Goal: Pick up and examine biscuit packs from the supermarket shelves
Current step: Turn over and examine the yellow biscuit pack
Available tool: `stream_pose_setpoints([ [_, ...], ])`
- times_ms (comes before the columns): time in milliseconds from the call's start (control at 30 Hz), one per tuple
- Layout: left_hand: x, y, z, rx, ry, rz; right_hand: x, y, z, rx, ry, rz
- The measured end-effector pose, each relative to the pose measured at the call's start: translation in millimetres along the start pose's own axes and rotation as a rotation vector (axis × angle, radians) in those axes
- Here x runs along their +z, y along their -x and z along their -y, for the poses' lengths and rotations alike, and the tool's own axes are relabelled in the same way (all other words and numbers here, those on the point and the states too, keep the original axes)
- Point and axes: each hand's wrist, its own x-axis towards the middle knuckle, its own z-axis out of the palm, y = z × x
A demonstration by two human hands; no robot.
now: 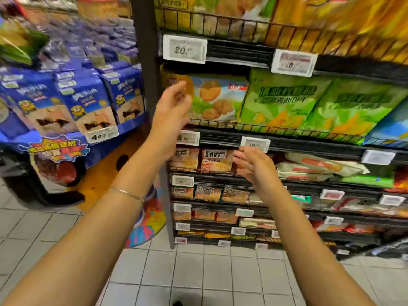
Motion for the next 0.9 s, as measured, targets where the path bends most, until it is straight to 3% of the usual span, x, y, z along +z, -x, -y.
stream_pose_setpoints([
  [167, -2, -42, -6, 0.445, -1.006, 0.074, 9, -18, 42, -0.113, -0.036, 0.009],
  [233, -3, -53, -10, 0.458, -1.264, 0.079, 14, -24, 51, -0.139, -0.021, 0.022],
  [400, 16, -66, -10, 0.417, -1.615, 0.006, 19, -34, 66, -0.209, 0.041, -0.014],
  [500, 18, -69, -7, 0.436, -1.675, -0.027, 20, -40, 69, -0.219, 0.063, -0.050],
  [900, 2, -55, 9, 0.647, -1.503, -0.134, 25, -48, 67, -0.437, 0.324, -0.141],
])
